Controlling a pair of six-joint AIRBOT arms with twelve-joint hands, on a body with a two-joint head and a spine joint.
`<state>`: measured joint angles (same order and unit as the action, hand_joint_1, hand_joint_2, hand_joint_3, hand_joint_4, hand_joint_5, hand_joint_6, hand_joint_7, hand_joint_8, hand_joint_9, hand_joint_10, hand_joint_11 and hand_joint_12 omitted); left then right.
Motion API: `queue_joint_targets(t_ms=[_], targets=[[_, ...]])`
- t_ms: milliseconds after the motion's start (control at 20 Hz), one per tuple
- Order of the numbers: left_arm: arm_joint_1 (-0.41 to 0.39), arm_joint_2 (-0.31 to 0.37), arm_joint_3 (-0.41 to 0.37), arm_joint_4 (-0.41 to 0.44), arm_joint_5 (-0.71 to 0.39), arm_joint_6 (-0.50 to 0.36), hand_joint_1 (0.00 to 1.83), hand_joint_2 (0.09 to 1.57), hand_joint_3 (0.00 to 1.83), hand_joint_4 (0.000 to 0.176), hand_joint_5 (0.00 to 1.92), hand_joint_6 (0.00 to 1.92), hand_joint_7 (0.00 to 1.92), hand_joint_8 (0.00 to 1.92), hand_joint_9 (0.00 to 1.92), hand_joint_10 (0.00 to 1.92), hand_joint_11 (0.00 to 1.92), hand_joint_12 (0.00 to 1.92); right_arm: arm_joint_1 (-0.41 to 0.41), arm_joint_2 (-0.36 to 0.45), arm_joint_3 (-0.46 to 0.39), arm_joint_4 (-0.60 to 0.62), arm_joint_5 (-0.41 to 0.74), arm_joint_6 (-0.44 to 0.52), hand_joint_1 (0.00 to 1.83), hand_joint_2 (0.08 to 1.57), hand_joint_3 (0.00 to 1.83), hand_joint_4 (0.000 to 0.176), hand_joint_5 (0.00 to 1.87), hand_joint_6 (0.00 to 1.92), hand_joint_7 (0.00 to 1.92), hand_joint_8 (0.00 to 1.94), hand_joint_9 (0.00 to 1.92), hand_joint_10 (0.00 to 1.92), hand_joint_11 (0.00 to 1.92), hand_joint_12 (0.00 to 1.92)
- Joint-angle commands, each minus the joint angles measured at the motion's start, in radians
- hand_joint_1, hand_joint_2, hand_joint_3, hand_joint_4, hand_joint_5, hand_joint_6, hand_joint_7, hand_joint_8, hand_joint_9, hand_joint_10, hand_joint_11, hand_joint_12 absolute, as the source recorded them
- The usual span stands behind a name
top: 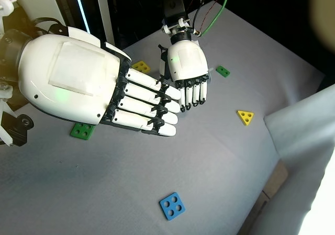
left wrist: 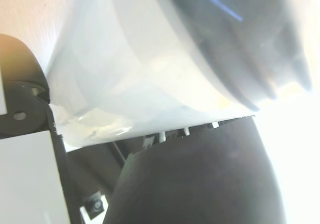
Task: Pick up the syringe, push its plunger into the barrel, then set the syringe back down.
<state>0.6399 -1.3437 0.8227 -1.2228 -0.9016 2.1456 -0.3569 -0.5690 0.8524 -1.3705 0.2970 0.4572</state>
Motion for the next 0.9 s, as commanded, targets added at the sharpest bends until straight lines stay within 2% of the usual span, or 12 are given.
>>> queue_joint_targets(t_ms=[0,200,250,300,350,400,450,500,600,700,850], targets=[[-0.009,-0.002,0.003,0.081,-0.051,-0.001,1.37,1.13,0.0,0.0,0.9,1.05,1.01,0.98,0.84,1.29,0.55,1.38,0.01,-0.001,-0.002,0.03,0.029,-0.001,0.0,1.3,0.0,0.0,0.0,0.0,0.0,0.0,0.0,0.0,0.0,0.0],[-0.005,-0.002,0.005,0.081,-0.051,-0.001,1.37,1.13,0.0,0.0,0.91,1.03,1.0,1.01,0.82,1.29,0.55,1.37,0.01,-0.001,-0.002,0.03,0.029,-0.003,0.0,1.3,0.0,0.0,0.0,0.0,0.0,0.0,0.0,0.0,0.0,0.0],[-0.004,-0.002,0.006,0.081,-0.051,-0.002,1.37,1.13,0.0,0.0,0.92,1.03,1.0,1.02,0.81,1.28,0.52,1.35,0.01,-0.001,-0.002,0.03,0.029,-0.003,0.0,1.3,0.0,0.0,0.0,0.0,0.0,0.0,0.0,0.0,0.0,0.0],[-0.003,-0.001,0.006,0.081,-0.051,-0.002,1.36,1.14,0.0,0.0,0.92,1.03,0.97,1.04,0.79,1.33,0.4,1.44,0.01,-0.001,-0.002,0.03,0.029,-0.003,0.0,1.3,0.0,0.0,0.0,0.0,0.0,0.0,0.0,0.0,0.0,0.0],[-0.002,-0.001,0.005,0.081,-0.051,-0.002,1.23,1.14,0.0,0.0,0.9,1.08,0.94,1.08,0.72,0.88,0.32,1.39,0.01,-0.001,-0.002,0.03,0.029,-0.003,0.0,1.3,0.0,0.0,0.0,0.0,0.0,0.0,0.0,0.0,0.0,0.0],[-0.001,-0.001,0.005,0.083,-0.051,-0.002,1.07,1.08,0.0,0.0,0.68,0.45,0.77,0.45,0.66,0.53,0.29,1.16,0.01,-0.001,-0.002,0.03,0.029,-0.004,0.0,1.3,0.0,0.0,0.0,0.0,0.0,0.0,0.0,0.0,0.0,0.0],[0.0,0.0,0.006,0.083,-0.051,-0.002,1.01,1.06,0.0,0.0,0.61,0.15,0.72,0.15,0.66,0.3,0.27,1.04,0.01,-0.001,-0.002,0.03,0.029,-0.005,0.0,1.3,0.0,0.0,0.0,0.0,0.0,0.0,0.0,0.0,0.0,0.0],[0.001,0.0,0.006,0.084,-0.051,-0.002,0.94,1.05,0.0,0.0,0.54,0.04,0.66,0.04,0.65,0.15,0.22,0.99,0.01,-0.001,-0.002,0.03,0.029,-0.007,0.0,1.3,0.0,0.0,0.0,0.0,0.0,0.0,0.0,0.0,0.0,0.0],[0.003,0.0,0.005,0.085,-0.05,-0.003,0.83,1.04,0.0,0.0,0.4,0.0,0.5,0.0,0.54,0.02,0.17,0.85,0.01,-0.001,-0.002,0.03,0.029,-0.01,0.0,1.3,0.0,0.0,0.0,0.0,0.0,0.0,0.0,0.0,0.0,0.0],[0.004,0.001,0.006,0.086,-0.05,-0.003,0.64,1.08,0.01,0.0,0.25,0.0,0.34,0.0,0.38,0.0,0.06,0.79,0.01,-0.001,-0.002,0.03,0.029,-0.011,0.0,1.3,0.0,0.0,0.0,0.0,0.0,0.0,0.0,0.0,0.0,0.0],[0.006,0.008,0.005,0.086,-0.046,-0.006,0.55,1.02,0.0,0.0,0.12,0.0,0.18,0.0,0.22,0.0,0.0,0.69,0.01,-0.001,-0.002,0.03,0.03,-0.013,0.0,1.3,0.0,0.0,0.0,0.0,0.0,0.0,0.0,0.0,0.0,0.0]])
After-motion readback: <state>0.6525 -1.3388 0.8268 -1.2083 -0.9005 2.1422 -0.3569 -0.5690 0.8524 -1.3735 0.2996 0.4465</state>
